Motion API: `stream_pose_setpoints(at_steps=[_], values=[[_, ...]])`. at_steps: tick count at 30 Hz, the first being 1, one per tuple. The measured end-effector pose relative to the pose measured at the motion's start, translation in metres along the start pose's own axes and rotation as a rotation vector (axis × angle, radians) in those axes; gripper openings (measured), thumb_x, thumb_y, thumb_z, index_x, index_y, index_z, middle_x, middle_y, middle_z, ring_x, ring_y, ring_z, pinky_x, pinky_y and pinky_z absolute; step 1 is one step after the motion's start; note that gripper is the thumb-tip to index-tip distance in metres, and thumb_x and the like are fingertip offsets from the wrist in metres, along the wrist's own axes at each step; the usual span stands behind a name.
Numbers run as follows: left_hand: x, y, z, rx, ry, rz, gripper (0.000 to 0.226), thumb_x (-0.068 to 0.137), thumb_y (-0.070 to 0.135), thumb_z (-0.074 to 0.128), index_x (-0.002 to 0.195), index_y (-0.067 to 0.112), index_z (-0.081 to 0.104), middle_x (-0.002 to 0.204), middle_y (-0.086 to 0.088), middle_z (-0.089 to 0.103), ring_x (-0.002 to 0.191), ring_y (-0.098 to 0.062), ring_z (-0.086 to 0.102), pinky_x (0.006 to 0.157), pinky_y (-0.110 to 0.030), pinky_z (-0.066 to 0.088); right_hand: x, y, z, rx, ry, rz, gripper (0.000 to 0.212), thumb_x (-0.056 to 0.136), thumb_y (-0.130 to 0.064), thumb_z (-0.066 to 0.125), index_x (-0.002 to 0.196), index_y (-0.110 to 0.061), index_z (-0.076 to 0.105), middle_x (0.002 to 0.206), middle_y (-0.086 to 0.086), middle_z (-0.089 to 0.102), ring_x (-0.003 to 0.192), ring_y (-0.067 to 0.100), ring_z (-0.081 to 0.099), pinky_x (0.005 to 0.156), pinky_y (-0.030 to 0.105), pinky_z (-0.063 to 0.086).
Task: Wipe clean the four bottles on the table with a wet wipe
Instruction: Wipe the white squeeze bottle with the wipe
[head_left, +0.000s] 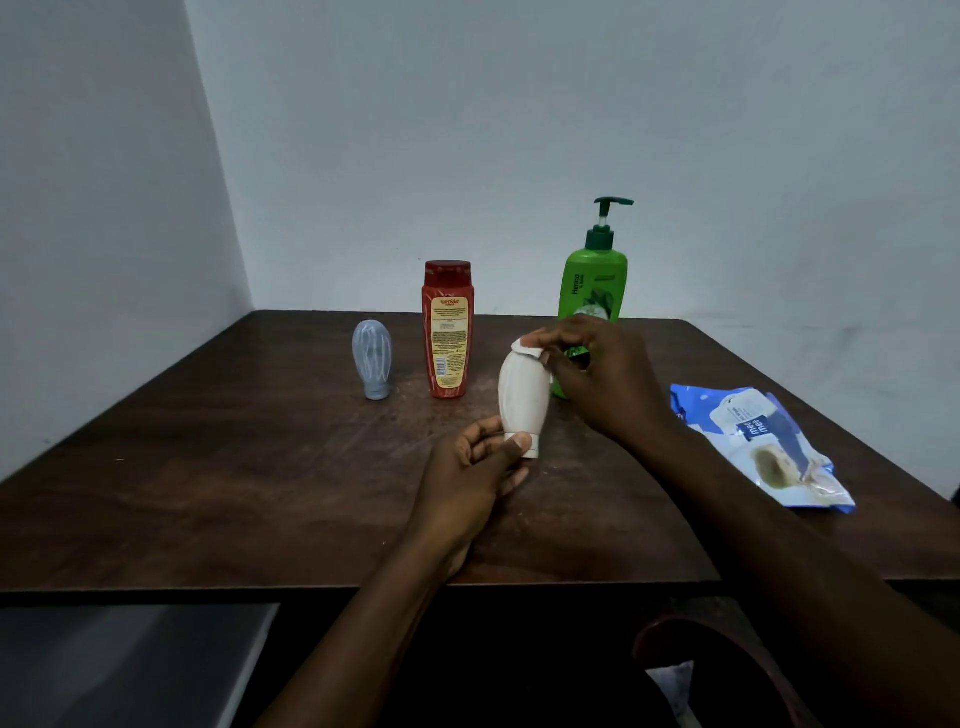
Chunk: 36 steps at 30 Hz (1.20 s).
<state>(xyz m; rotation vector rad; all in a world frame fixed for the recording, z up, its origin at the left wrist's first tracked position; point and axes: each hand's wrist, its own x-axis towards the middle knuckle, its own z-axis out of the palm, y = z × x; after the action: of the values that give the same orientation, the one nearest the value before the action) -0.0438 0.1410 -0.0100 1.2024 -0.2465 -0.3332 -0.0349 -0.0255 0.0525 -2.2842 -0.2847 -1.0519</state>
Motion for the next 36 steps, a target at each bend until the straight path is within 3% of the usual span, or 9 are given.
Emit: stream_pose_setpoints(at_steps=[5, 9, 15, 23, 28, 32, 36], values=[[-0.001, 0.000, 0.001, 0.002, 0.006, 0.010, 0.020, 0.090, 0.007, 0.070, 0.101, 0.022, 0.065, 0.093, -0.001, 0.079, 0.087, -0.009, 0.073, 0.087, -0.030, 0.058, -0.015, -0.003, 0.005, -0.098, 0.086, -0.141, 0.028, 0.084, 0.007, 0.066, 0.103, -0.010, 0.078, 0.103, 0.005, 0.072, 0.095, 0.011, 0.065, 0.084, 0.022, 0.053], [-0.003, 0.001, 0.001, -0.025, 0.028, 0.011, 0.022, 0.088, 0.007, 0.071, 0.107, 0.017, 0.066, 0.102, -0.009, 0.077, 0.092, -0.014, 0.072, 0.090, -0.033, 0.057, -0.036, -0.013, 0.011, -0.134, -0.003, -0.194, 0.024, 0.082, 0.004, 0.064, 0.099, -0.005, 0.078, 0.102, 0.009, 0.070, 0.095, 0.027, 0.067, 0.085, 0.034, 0.054], [-0.002, -0.001, 0.000, 0.031, 0.040, 0.040, 0.029, 0.088, -0.001, 0.069, 0.114, 0.012, 0.068, 0.101, -0.009, 0.078, 0.093, -0.019, 0.072, 0.087, -0.033, 0.057, -0.068, -0.023, 0.002, -0.183, -0.188, -0.263, 0.033, 0.079, 0.001, 0.057, 0.103, -0.009, 0.078, 0.107, 0.005, 0.068, 0.098, 0.023, 0.063, 0.086, 0.029, 0.051], [-0.003, 0.000, 0.001, 0.043, 0.030, 0.065, 0.028, 0.086, 0.002, 0.072, 0.112, 0.011, 0.070, 0.099, -0.008, 0.078, 0.089, -0.015, 0.074, 0.083, -0.030, 0.058, -0.053, -0.022, -0.002, -0.213, -0.259, -0.276, 0.029, 0.081, -0.005, 0.060, 0.104, -0.009, 0.078, 0.104, 0.005, 0.066, 0.095, 0.024, 0.063, 0.079, 0.035, 0.056], [-0.003, -0.001, 0.004, 0.048, 0.070, 0.060, 0.024, 0.084, 0.006, 0.077, 0.103, 0.018, 0.068, 0.095, -0.008, 0.078, 0.085, -0.013, 0.073, 0.084, -0.031, 0.058, -0.023, -0.025, -0.002, -0.245, -0.225, -0.247, 0.041, 0.085, -0.028, 0.045, 0.100, -0.009, 0.079, 0.100, 0.009, 0.066, 0.092, 0.026, 0.065, 0.077, 0.034, 0.055], [-0.002, 0.000, 0.003, 0.080, 0.088, 0.054, 0.023, 0.084, 0.008, 0.077, 0.099, 0.023, 0.068, 0.094, -0.004, 0.079, 0.091, -0.017, 0.074, 0.085, -0.033, 0.059, 0.007, -0.018, 0.000, -0.286, -0.160, -0.174, 0.022, 0.086, -0.006, 0.061, 0.100, -0.007, 0.079, 0.098, 0.012, 0.065, 0.091, 0.029, 0.064, 0.079, 0.042, 0.056], [-0.003, 0.000, 0.001, 0.089, 0.088, 0.047, 0.025, 0.084, 0.010, 0.077, 0.104, 0.022, 0.069, 0.095, -0.002, 0.079, 0.093, -0.017, 0.074, 0.083, -0.031, 0.060, 0.018, -0.020, 0.001, -0.309, -0.170, -0.107, 0.026, 0.085, 0.002, 0.063, 0.102, -0.010, 0.079, 0.098, 0.010, 0.064, 0.093, 0.027, 0.062, 0.080, 0.038, 0.052]])
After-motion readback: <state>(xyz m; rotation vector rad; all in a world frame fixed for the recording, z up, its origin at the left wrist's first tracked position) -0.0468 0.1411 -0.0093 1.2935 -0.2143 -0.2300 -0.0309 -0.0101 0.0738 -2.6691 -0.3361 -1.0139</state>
